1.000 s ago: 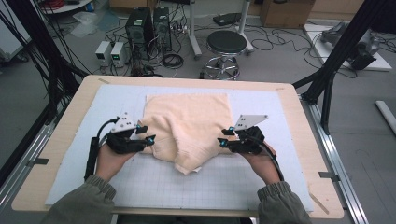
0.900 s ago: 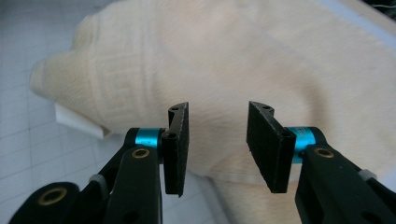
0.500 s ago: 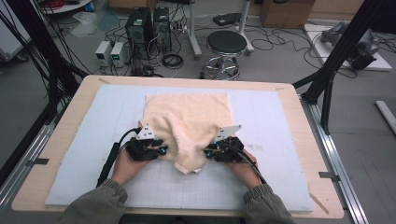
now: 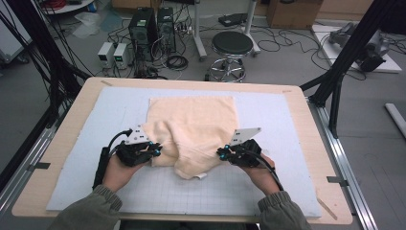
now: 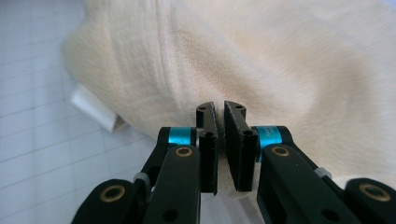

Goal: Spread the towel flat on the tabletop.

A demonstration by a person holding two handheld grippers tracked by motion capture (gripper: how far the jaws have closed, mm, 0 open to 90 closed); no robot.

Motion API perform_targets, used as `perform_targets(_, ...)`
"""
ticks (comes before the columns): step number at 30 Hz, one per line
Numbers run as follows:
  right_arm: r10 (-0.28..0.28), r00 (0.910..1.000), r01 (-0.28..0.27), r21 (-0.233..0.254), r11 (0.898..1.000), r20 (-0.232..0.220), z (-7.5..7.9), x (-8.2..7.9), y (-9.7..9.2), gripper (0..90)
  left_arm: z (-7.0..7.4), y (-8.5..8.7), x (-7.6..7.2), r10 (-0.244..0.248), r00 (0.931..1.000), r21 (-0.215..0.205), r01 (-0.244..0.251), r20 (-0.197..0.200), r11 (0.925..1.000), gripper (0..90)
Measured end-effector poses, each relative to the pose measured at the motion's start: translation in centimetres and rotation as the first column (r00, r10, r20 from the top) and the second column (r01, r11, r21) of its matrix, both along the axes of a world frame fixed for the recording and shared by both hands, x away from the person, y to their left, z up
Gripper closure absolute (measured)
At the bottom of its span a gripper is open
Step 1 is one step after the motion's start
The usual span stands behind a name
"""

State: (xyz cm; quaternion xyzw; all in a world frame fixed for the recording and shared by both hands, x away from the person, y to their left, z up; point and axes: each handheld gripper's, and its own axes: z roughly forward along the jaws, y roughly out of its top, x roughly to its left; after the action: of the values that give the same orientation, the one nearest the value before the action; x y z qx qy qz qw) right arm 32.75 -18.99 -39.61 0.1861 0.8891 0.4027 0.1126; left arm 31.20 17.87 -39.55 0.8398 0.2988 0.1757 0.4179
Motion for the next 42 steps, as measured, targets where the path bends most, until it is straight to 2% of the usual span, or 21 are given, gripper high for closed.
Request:
perform_targets(4, -0.003, 0.9993, 0.002, 0.019, 1.000, 0.039, 2.0, -0.8, -1.2, 84.5, 1.6, 1.2, -0.7, 0.007, 0.9994, 0.002, -0.008, 0.034, 1.0000, 83.6)
perform_targets(8, 0.000, 0.9981, -0.001, 0.024, 1.000, 0.062, 3.6, -1.5, -1.8, 84.7, 3.0, 2.4, -1.5, 0.014, 0.9986, -0.016, -0.014, 0.050, 0.9998, 84.3)
perform_targets(12, 0.025, 0.9955, -0.026, 0.013, 1.000, 0.091, 5.2, -2.7, -2.0, 84.7, 4.4, 3.5, -3.1, 0.005, 0.9972, -0.045, -0.002, 0.075, 0.9990, 84.4)
perform_targets(15, 0.044, 0.9925, -0.044, 0.003, 0.999, 0.115, 6.4, -3.3, -2.2, 84.7, 5.1, 3.9, -4.0, 0.003, 0.9948, -0.055, 0.002, 0.101, 0.9985, 84.5)
perform_targets(17, 0.035, 0.9925, -0.034, -0.015, 0.999, 0.117, 6.9, -3.0, -2.2, 84.7, 4.8, 3.9, -3.5, 0.017, 0.9948, -0.049, -0.012, 0.101, 0.9987, 84.4)
perform_targets(20, -0.011, 0.9956, 0.015, -0.044, 0.999, 0.093, 6.1, -0.8, -1.9, 84.2, 2.8, 3.5, -1.3, 0.058, 0.9966, -0.034, -0.056, 0.059, 0.9979, 84.4)
perform_targets(22, -0.074, 0.9965, 0.077, -0.065, 0.995, 0.038, 4.5, 1.6, -1.9, 81.1, 1.1, 3.2, 0.9, 0.103, 0.9947, -0.008, -0.103, 0.002, 0.9946, 83.3)
perform_targets(24, -0.138, 0.9904, 0.137, -0.060, 0.989, -0.012, 3.0, 3.6, -2.2, 75.6, 0.1, 3.2, 2.3, 0.126, 0.9910, -0.010, -0.127, -0.046, 0.9919, 73.8)
perform_targets(25, -0.147, 0.9886, 0.146, -0.037, 0.989, -0.033, 2.5, 4.1, -2.5, 73.9, -0.1, 3.3, 2.6, 0.121, 0.9909, -0.030, -0.123, -0.059, 0.9920, 67.8)
perform_targets(27, -0.129, 0.9907, 0.130, 0.016, 0.991, -0.043, 2.1, 4.0, -2.9, 69.8, 0.0, 3.5, 2.8, 0.091, 0.9943, -0.072, -0.095, -0.056, 0.9929, 61.0)
perform_targets(29, -0.092, 0.9950, 0.093, 0.012, 0.996, -0.039, 2.1, 3.7, -2.8, 61.6, 0.0, 3.5, 2.9, 0.066, 0.9962, -0.088, -0.071, -0.058, 0.9936, 54.4)
perform_targets(32, -0.061, 0.9962, 0.062, 0.016, 0.998, -0.062, 1.8, 3.6, -2.3, 52.7, -0.7, 2.9, 3.3, 0.037, 0.9959, -0.055, -0.041, -0.082, 0.9977, 51.0)
perform_targets(33, -0.062, 0.9960, 0.062, -0.001, 0.998, -0.065, 1.6, 3.7, -2.0, 51.6, -1.0, 2.5, 3.4, 0.032, 0.9954, -0.037, -0.036, -0.090, 0.9987, 50.8)
perform_targets(35, -0.060, 0.9950, 0.056, -0.051, 0.997, -0.080, 0.9, 3.9, -1.2, 54.3, -1.6, 1.9, 3.7, 0.031, 0.9952, 0.000, -0.031, -0.093, 0.9995, 54.1)
perform_targets(38, -0.052, 0.9944, 0.039, -0.138, 0.990, -0.092, -0.2, 4.2, 0.0, 69.6, -2.1, 1.5, 3.8, 0.024, 0.9939, 0.036, -0.020, -0.107, 0.9991, 70.5)
perform_targets(40, -0.037, 0.9950, 0.022, -0.163, 0.986, -0.092, -0.5, 4.0, 0.5, 75.8, -1.8, 1.5, 3.5, 0.014, 0.9940, 0.041, -0.010, -0.109, 0.9991, 77.5)
perform_targets(42, -0.018, 0.9961, 0.005, -0.152, 0.988, -0.087, -0.2, 3.6, 0.6, 78.9, -1.2, 1.6, 2.9, 0.007, 0.9963, 0.033, -0.004, -0.086, 0.9994, 82.0)
